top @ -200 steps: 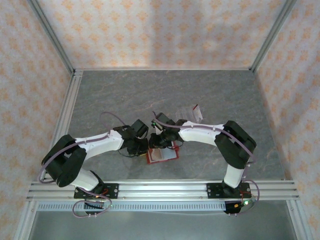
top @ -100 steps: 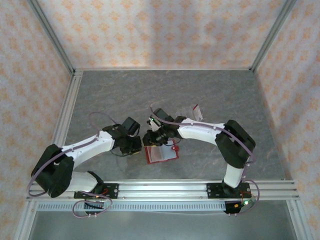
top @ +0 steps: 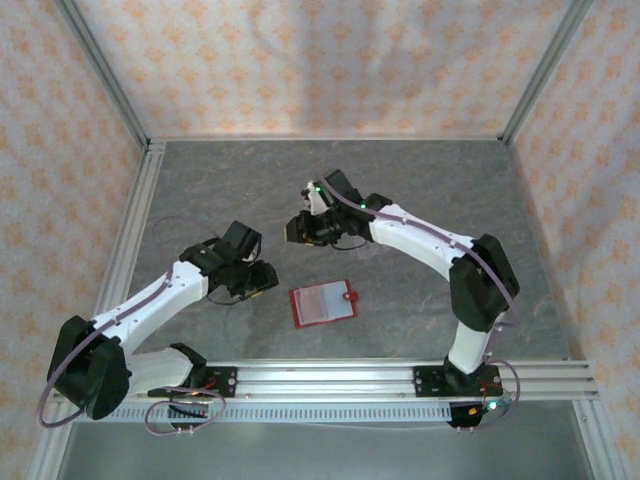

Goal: Put the credit cards into the card holder
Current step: Flip over the card slot in the card holder, then pick up the credit card from the storage box.

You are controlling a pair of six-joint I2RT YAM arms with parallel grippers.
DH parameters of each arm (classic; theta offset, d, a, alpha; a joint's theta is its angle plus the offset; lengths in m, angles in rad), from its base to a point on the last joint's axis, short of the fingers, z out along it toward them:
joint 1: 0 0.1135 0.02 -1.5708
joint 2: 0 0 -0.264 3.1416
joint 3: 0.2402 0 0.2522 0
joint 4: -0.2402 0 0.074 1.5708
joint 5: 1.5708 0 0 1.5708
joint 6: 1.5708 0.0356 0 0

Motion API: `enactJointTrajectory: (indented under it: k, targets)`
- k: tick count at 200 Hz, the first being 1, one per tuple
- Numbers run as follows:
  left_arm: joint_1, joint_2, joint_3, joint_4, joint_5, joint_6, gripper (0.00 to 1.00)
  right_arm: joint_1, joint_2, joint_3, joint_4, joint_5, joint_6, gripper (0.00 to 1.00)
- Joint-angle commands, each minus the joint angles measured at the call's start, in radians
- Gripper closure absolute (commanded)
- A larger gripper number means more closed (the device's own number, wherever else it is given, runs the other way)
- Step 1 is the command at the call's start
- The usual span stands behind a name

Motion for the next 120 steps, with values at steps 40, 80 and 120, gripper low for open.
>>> enactJointTrajectory:
  k: [40, 80, 120]
  targets:
    - [-0.115, 0.136, 0.111, 0.012, -0.03, 0.027, 0.49, -0.157, -0.209, -0.059, -0.196, 0.258, -0.127, 0.49]
    - [-0.198, 0.268, 0.174, 0.042, -0.054, 0.019, 0.5, -0.283, -0.241, -0.067, -0.351, 0.49, -0.141, 0.46]
    - [-0.218, 0.343, 0.184, 0.045, -0.073, 0.033, 0.53, -0.412, -0.212, -0.072, -0.415, 0.565, -0.128, 0.6]
